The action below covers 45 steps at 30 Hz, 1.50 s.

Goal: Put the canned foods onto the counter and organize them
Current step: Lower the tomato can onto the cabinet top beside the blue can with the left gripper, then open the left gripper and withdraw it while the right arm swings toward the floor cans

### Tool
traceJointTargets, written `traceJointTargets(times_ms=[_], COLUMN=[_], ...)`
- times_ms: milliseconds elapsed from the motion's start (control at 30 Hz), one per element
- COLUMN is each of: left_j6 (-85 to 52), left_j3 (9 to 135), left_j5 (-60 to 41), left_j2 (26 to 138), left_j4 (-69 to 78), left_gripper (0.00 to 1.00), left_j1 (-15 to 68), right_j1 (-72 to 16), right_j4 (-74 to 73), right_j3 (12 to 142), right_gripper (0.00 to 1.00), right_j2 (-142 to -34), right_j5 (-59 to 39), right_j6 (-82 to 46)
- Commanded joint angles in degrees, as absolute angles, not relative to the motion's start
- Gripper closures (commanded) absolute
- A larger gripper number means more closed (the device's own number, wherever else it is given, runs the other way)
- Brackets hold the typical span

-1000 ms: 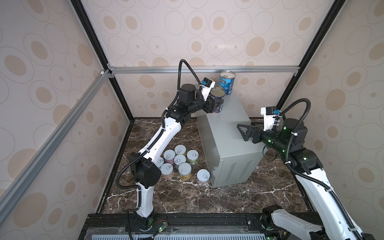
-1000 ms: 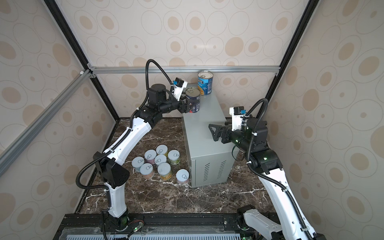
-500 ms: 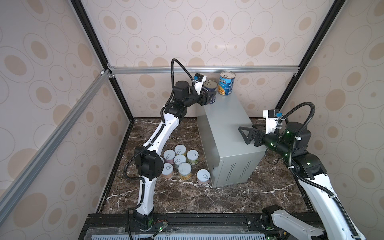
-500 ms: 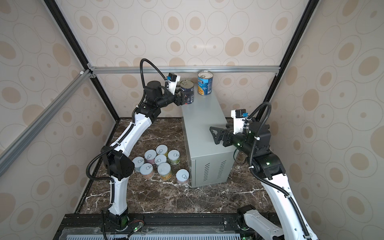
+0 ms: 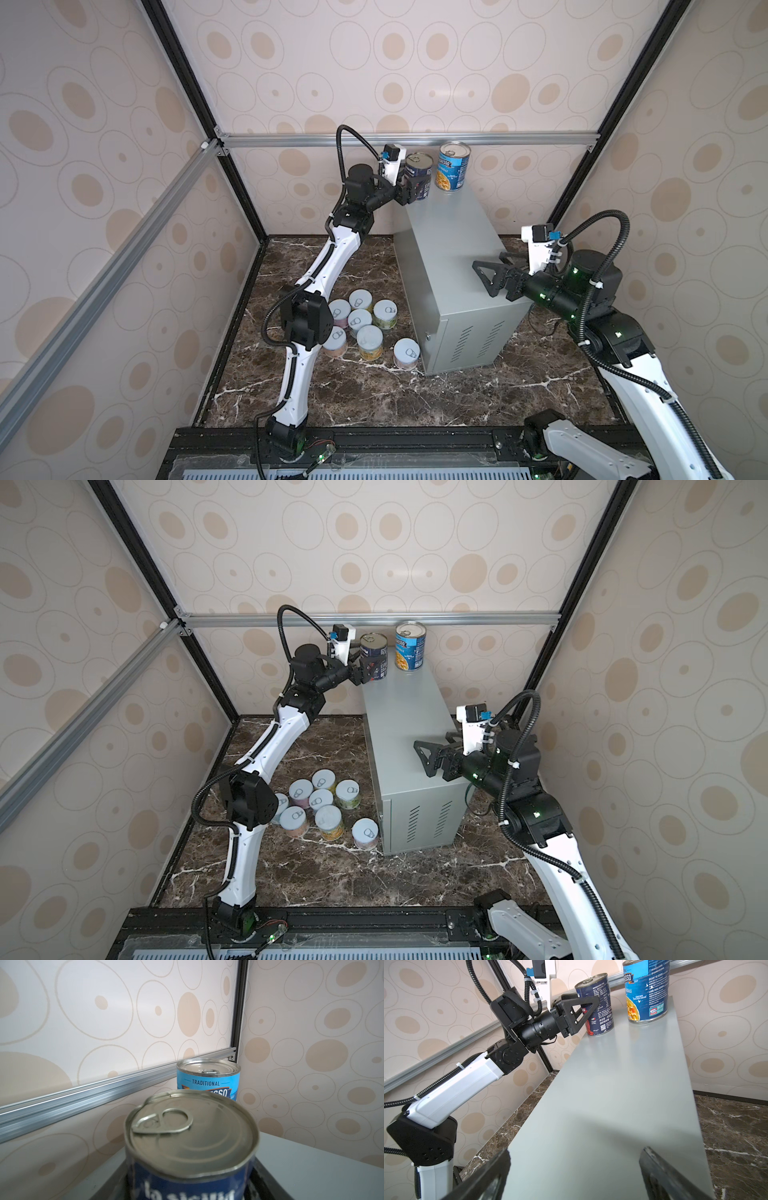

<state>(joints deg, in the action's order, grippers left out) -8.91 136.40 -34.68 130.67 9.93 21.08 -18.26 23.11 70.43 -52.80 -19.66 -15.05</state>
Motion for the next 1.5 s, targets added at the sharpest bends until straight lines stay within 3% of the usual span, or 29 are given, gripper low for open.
traceJointTargets(times_ms=[0, 333, 467, 533, 633, 667, 967, 1300, 1467], left_j6=[-8.7, -10.1, -10.8, -11.2, -12.8, -13.9, -16.1, -15.9, -12.6], left_j3=[137.7, 139.7, 139.7, 139.7, 139.1, 138.4, 135.3, 113.9, 101.7], left_j5=[-34.9, -34.8, -35.0, -35.6, -38.9, -39.9, -42.3, -43.6, -38.0], left_j2=[134.0, 137.6, 138.0, 138.1, 137.8, 137.5, 132.3, 115.5, 103.5], left_j4=[10.8, 13.5, 14.9, 15.6, 19.1, 20.7, 23.4, 27.8, 22.2], left_gripper=[0.44, 0.40, 0.35, 0.27, 0.03, 0.02, 0.02, 0.02, 0.02], left_j1=[20.2, 19.7, 19.6, 19.4, 19.1, 18.9, 17.3, 15.4, 15.3], right_j1=[-18.9, -19.5, -19.7, -19.9, -20.1, -20.3, -21.8, -23.7, -27.2], right_j4=[22.8, 23.3, 23.4, 23.4, 23.3, 23.2, 22.8, 22.5, 23.0], right_j3=[69.6, 69.4, 69.6, 69.7, 69.6, 69.5, 69.8, 69.6, 70.6], right_gripper=[0.00, 0.00, 0.00, 0.00, 0.00, 0.00, 0.00, 0.00, 0.00], right_j2=[-51.6, -51.0, -50.8, -50.8, -51.0, -51.1, -51.3, -51.6, -52.6], right_j5=[-19.7, -19.3, -19.2, -19.2, -19.3, -19.3, -19.1, -18.1, -16.1], right_j6=[-14.3, -14.3, -14.0, -14.0, -13.9, -13.8, -12.9, -12.1, -10.3])
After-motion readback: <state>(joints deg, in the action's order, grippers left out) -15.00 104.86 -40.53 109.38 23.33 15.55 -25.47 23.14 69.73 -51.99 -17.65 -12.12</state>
